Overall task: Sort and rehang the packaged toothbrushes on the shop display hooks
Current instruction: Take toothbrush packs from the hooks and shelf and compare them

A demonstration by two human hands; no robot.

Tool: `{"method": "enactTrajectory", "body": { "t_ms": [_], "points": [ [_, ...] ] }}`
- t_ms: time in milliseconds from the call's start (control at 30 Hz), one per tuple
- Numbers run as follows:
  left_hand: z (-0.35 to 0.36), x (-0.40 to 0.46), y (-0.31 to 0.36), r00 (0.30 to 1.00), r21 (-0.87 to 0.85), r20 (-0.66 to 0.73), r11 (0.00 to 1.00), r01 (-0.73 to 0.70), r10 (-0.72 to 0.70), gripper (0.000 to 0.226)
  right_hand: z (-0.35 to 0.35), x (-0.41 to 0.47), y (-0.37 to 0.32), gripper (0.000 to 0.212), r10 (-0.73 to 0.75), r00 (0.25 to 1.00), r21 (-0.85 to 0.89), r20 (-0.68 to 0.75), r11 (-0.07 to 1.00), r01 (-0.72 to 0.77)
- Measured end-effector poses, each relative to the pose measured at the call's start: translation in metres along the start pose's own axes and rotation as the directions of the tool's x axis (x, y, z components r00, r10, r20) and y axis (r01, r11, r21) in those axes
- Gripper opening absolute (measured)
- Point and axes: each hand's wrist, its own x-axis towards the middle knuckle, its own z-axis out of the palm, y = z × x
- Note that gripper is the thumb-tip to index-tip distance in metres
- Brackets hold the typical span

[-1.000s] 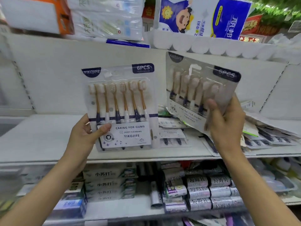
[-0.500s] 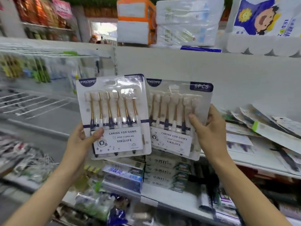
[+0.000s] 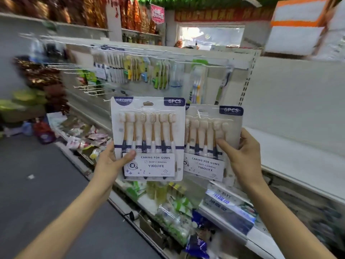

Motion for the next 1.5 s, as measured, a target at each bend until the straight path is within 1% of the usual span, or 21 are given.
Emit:
{"method": "enactTrajectory", "body": {
  "t_ms": [100,233,367,467,567,767,900,1067,1200,1333,1367,1433,1467,1500],
  "points": [
    [-0.056,0.009,0.001,0.999,0.011,-0.038,1.0,0.016,-0.016,0.049,0.063,0.005,0.012,0.027,0.027,0.999,0.016,0.043,0.999,-0.027],
    [-0.119,0.021,0.002,0.994,0.021,-0.107,0.999,0.032,-0.029,0.049,0.136,0.014,0.025,0.034,0.036,0.994,0.046,0.1,0.998,-0.041],
    [-0.171,0.034,0.005,0.991,0.047,-0.128,0.998,0.032,-0.026,0.062,0.199,0.025,0.034,0.034,0.081,0.981,0.11,0.178,0.989,-0.101],
    [-0.202,0.046,0.003,0.984,0.049,-0.179,0.998,0.035,-0.026,0.055,0.243,0.036,0.039,0.033,0.083,0.966,0.141,0.244,0.983,-0.12],
    [-0.228,0.061,-0.003,0.974,0.048,-0.226,0.998,0.037,-0.026,0.047,0.283,0.049,0.047,0.035,0.071,0.957,0.159,0.281,0.98,-0.12],
    [-0.264,0.11,-0.017,0.947,0.063,-0.32,0.997,0.04,-0.018,0.049,0.351,0.086,0.074,0.031,0.053,0.939,0.238,0.341,0.961,-0.141],
    [-0.289,0.159,-0.032,0.946,0.08,-0.325,0.996,0.029,-0.002,0.056,0.394,0.126,0.101,0.029,0.067,0.932,0.275,0.356,0.946,-0.173],
    [-0.315,0.232,-0.041,0.941,0.086,-0.337,0.996,0.018,0.012,0.048,0.444,0.184,0.131,0.031,0.033,0.939,0.297,0.341,0.945,-0.141],
    [-0.332,0.285,-0.046,0.939,0.084,-0.344,0.996,0.004,0.025,0.047,0.482,0.229,0.145,0.033,0.01,0.941,0.316,0.337,0.941,-0.124],
    [-0.35,0.327,-0.054,0.943,0.063,-0.333,0.998,-0.001,0.022,0.053,0.517,0.262,0.154,0.035,-0.005,0.942,0.326,0.335,0.939,-0.111],
    [-0.355,0.334,-0.056,0.945,0.061,-0.326,0.998,-0.002,0.022,0.059,0.524,0.267,0.155,0.035,-0.01,0.946,0.326,0.325,0.94,-0.102],
    [-0.364,0.35,-0.06,0.946,0.055,-0.324,0.998,-0.005,0.023,0.082,0.539,0.278,0.157,0.035,-0.019,0.951,0.324,0.31,0.942,-0.087],
    [-0.368,0.358,-0.061,0.945,0.051,-0.325,0.999,-0.006,0.022,0.09,0.546,0.284,0.158,0.036,-0.027,0.951,0.32,0.308,0.944,-0.077],
    [-0.373,0.365,-0.062,0.947,0.042,-0.322,0.999,-0.009,0.022,0.093,0.553,0.289,0.159,0.036,-0.036,0.95,0.316,0.309,0.946,-0.067]
  ]
}}
